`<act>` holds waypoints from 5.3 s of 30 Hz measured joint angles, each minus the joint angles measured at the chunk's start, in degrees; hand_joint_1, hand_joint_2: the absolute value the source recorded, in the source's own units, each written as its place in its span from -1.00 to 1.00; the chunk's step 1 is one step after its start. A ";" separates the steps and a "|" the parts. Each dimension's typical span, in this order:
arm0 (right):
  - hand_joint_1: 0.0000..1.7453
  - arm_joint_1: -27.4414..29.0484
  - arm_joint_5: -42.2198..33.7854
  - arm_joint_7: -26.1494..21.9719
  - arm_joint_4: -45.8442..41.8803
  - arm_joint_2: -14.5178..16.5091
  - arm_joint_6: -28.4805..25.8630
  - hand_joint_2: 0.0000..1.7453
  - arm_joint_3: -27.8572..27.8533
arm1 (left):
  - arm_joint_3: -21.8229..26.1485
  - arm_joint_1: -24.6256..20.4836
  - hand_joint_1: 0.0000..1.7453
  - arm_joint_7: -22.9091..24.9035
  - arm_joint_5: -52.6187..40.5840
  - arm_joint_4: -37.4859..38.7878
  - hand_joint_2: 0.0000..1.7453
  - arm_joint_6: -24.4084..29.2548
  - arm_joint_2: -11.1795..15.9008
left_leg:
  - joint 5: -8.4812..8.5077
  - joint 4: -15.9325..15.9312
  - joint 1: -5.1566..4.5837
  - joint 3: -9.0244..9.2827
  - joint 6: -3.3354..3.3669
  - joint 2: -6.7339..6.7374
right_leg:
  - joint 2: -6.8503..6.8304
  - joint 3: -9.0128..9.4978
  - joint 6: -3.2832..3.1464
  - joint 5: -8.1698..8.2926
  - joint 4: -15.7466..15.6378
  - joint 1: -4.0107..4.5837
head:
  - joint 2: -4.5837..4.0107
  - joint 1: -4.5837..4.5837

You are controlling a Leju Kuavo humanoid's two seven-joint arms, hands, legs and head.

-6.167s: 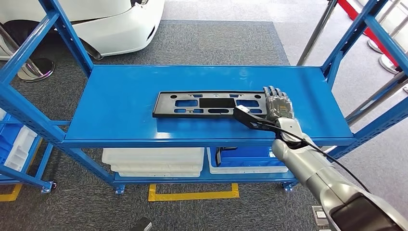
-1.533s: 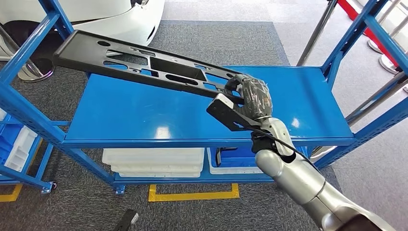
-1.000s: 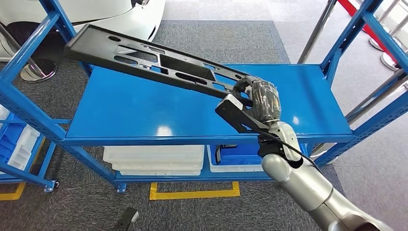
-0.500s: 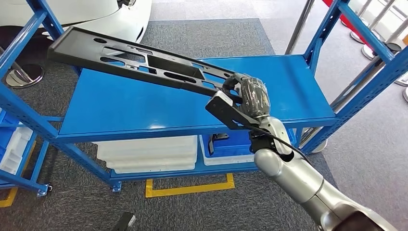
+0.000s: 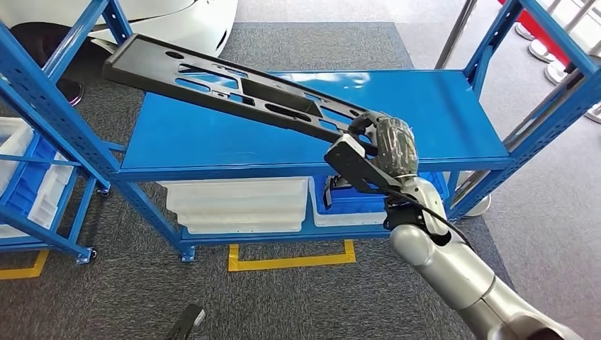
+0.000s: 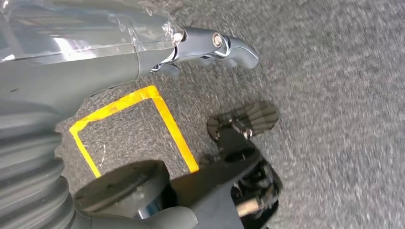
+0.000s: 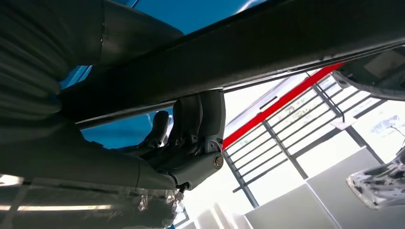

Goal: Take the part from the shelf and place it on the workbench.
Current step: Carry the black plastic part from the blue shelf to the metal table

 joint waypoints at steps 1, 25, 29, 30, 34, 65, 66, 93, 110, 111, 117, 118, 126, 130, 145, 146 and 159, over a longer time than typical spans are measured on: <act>1.00 -0.05 -0.22 0.00 -0.04 -0.01 -0.04 1.00 -0.10 | 0.00 0.01 -1.00 0.00 -0.02 0.00 1.00 -0.01 -0.02 | 0.43 -0.18 0.06 -0.01 -0.28 0.16 | -0.03 0.36 -0.26 -0.06 -1.05 0.15 | 0.00 0.07; 1.00 0.50 -1.26 -0.13 -0.14 -0.07 -0.45 1.00 -0.30 | 0.00 0.68 -1.00 0.26 -0.05 0.00 1.00 0.02 -0.09 | -4.70 1.18 2.53 3.72 -1.78 -0.94 | 1.70 -11.04 4.18 -1.49 11.72 -3.29 | 0.00 -0.08; 1.00 0.49 -1.29 -0.14 -0.15 -0.07 -0.37 1.00 -0.30 | 0.00 0.75 -1.00 0.26 -0.04 0.00 1.00 0.02 -0.09 | -4.55 1.16 1.55 3.56 -1.43 0.07 | 1.50 -11.99 3.08 -0.48 14.12 -2.72 | 0.00 0.99; 1.00 0.41 -1.29 -0.14 -0.15 -0.07 -0.37 1.00 -0.30 | 0.00 0.73 -1.00 0.26 -0.04 -0.01 1.00 0.02 -0.10 | -4.56 1.12 1.38 3.65 -1.39 0.28 | 1.07 -10.06 2.31 1.59 10.18 -2.23 | 0.00 1.23; 1.00 -0.18 -1.26 -0.11 -0.18 -0.06 -0.22 1.00 -0.30 | 0.03 0.79 -1.00 0.24 -0.05 -0.03 1.00 -0.02 -0.36 | -4.13 0.63 1.29 3.57 -1.80 1.28 | -1.36 -6.21 0.06 4.47 1.34 -0.19 | 0.00 1.63; 1.00 -0.45 0.06 0.40 -0.49 0.03 0.08 1.00 -0.38 | 0.04 0.59 -1.00 0.10 -1.05 -0.02 1.00 -0.99 0.11 | -3.82 0.58 2.08 3.08 -2.22 2.10 | -1.02 -7.39 2.25 5.61 0.72 -1.08 | 0.00 2.81; 1.00 -0.49 0.02 0.32 -0.50 0.03 0.08 1.00 -0.39 | 0.04 0.60 -1.00 0.11 -1.05 -0.03 1.00 -1.05 0.12 | -3.81 0.38 2.04 3.23 -2.56 2.32 | -0.64 -7.25 2.00 5.83 0.30 -1.19 | 0.00 3.19; 1.00 -0.62 -0.96 -0.20 -0.51 0.35 0.20 1.00 -0.37 | 0.06 0.90 -1.00 -0.15 -1.26 -0.04 1.00 -1.19 0.23 | -4.04 0.75 2.51 3.26 -1.74 1.58 | -0.84 -8.85 3.39 6.21 3.01 -2.07 | 0.00 3.47; 1.00 -0.04 -0.95 0.00 -0.62 0.32 0.21 1.00 -0.39 | 0.04 0.91 -1.00 -0.18 -1.98 -0.06 1.00 -1.19 0.15 | -3.96 1.65 2.29 2.42 -2.62 -3.14 | 5.88 -7.93 1.86 5.91 1.53 -1.79 | 0.00 0.94; 1.00 0.02 -0.92 0.01 -0.62 0.25 0.19 1.00 -0.40 | 0.04 0.89 -1.00 -0.18 -2.04 -0.07 1.00 -1.19 0.14 | -3.86 1.44 2.16 2.43 -2.38 -2.80 | 6.24 -8.15 2.15 5.95 1.61 -1.90 | 0.00 0.88; 1.00 0.20 -0.79 -0.03 -0.62 -0.20 0.17 1.00 -0.50 | 0.07 0.52 -1.00 -0.17 -2.21 -0.07 1.00 -1.27 0.13 | -3.29 0.20 2.52 3.14 -1.04 -0.50 | 2.09 -13.29 4.11 0.70 12.09 -2.43 | 0.00 1.94; 1.00 0.26 -0.80 -0.02 -0.62 -0.21 0.17 1.00 -0.50 | 0.07 0.58 -1.00 -0.17 -2.22 -0.07 1.00 -1.28 0.13 | -3.34 0.21 2.52 3.15 -1.04 -0.07 | 1.77 -14.81 4.34 -0.09 14.91 -2.65 | 0.00 2.16; 1.00 0.22 -0.83 -0.07 -0.62 -0.48 0.19 1.00 -0.57 | 0.05 0.25 -1.00 -0.13 -2.41 -0.09 1.00 -1.30 0.10 | -4.01 -0.31 2.39 4.31 -2.68 2.45 | -0.47 -8.34 3.38 7.24 0.26 -1.78 | 0.00 5.26; 1.00 0.01 -0.79 -0.08 -0.78 -0.61 0.19 1.00 -0.66 | 0.04 0.06 -1.00 -0.01 -2.44 -0.13 1.00 -1.29 0.08 | -6.30 2.57 2.47 3.84 -3.74 1.63 | 0.92 -7.13 1.80 7.83 -1.36 -2.08 | 0.00 5.08; 1.00 0.08 -0.92 -0.07 -0.80 -0.58 0.60 1.00 -0.65 | 0.05 0.16 -1.00 0.05 -2.42 -0.19 1.00 -1.51 0.14 | -3.33 0.25 2.68 3.22 -1.53 -2.00 | 4.86 -9.39 3.74 5.06 3.54 -2.47 | 0.00 1.62; 1.00 0.04 -0.93 -0.08 -0.80 -0.59 0.62 1.00 -0.65 | 0.06 0.16 -1.00 0.04 -2.42 -0.20 1.00 -1.51 0.16 | -3.29 0.10 2.71 3.33 -1.36 -1.59 | 3.48 -10.67 4.06 3.68 6.25 -2.49 | 0.00 1.97; 1.00 0.41 -1.21 0.74 -0.99 -0.85 0.71 1.00 -0.72 | 0.05 0.40 -1.00 0.58 -2.83 -0.24 1.00 -1.73 0.03 | -4.90 -0.25 2.44 5.17 -3.46 2.42 | 0.20 -8.09 2.26 8.02 -0.73 -1.87 | 0.00 5.55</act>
